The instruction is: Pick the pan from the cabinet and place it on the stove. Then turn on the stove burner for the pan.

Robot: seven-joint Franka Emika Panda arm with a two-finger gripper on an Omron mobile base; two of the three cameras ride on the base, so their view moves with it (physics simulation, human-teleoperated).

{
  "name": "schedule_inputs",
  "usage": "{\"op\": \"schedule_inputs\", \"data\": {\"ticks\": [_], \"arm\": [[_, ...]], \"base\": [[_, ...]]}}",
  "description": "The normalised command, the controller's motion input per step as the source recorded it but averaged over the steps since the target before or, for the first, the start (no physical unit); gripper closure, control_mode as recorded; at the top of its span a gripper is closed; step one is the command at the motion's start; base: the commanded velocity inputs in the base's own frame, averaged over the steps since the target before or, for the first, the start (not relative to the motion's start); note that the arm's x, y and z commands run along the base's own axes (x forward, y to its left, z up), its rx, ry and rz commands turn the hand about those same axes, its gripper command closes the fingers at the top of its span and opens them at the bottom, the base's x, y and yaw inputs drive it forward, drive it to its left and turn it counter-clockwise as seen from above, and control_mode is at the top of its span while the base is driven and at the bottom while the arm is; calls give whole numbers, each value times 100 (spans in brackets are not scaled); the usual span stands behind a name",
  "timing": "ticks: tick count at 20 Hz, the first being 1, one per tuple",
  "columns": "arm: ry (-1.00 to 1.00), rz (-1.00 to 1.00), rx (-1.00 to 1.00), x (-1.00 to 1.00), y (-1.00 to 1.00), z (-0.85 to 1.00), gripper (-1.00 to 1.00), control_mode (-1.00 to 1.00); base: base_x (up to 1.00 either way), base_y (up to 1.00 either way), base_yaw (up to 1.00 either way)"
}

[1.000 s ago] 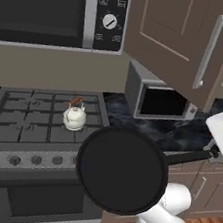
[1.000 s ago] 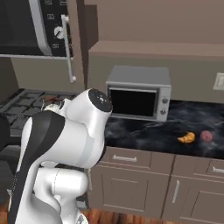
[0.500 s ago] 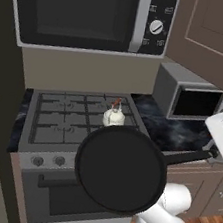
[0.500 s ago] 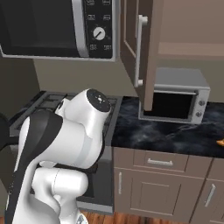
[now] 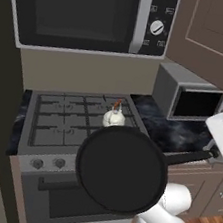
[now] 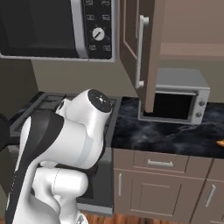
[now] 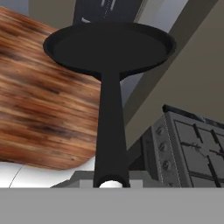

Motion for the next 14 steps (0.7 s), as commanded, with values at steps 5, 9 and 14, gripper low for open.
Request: {"op": "schedule_inputs", "data": {"ticks": [5,9,14], "arm": [[0,0,0,0,0,0,100,100],[0,0,0,0,0,0,100,100],[0,0,0,0,0,0,100,100]], "base": [[36,39,-12],[19,49,-15],[14,40,-13]]}}
